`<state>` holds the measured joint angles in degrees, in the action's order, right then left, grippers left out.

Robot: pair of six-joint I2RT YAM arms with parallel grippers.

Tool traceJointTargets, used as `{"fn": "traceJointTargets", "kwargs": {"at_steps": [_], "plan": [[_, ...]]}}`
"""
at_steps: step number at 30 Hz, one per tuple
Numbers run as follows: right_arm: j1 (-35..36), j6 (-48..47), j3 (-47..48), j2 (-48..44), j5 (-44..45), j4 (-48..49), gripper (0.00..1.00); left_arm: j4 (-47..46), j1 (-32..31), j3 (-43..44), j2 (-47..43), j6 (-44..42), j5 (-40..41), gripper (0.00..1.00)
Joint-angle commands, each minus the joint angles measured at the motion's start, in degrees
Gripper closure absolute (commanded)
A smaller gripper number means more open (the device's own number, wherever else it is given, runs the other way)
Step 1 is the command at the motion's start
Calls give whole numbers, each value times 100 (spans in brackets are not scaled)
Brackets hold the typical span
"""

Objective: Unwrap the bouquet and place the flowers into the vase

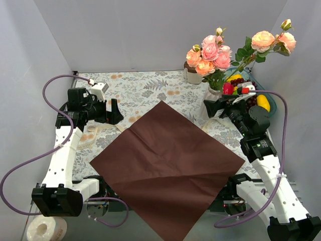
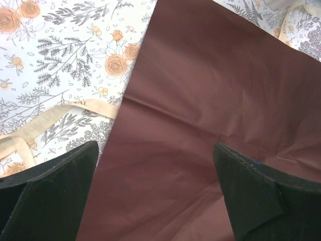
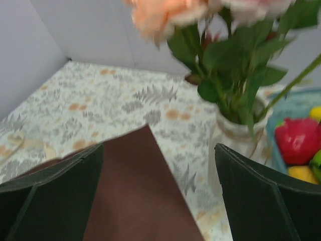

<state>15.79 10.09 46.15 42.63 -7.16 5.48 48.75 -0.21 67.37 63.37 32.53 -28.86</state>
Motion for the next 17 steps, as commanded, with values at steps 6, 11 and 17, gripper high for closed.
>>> {"fn": "traceJointTargets", "kwargs": {"at_steps": [6, 11, 17], "plan": [[178, 520, -194, -88, 662, -1628, 2, -489, 12, -698, -413, 262, 100, 2], [179, 941, -291, -124, 1041, -1734, 2, -639, 12, -971, -571, 359, 205, 2], [231, 1013, -71, 0, 1164, -1980, 2, -577, 12, -1191, -738, 333, 310, 2]]}}
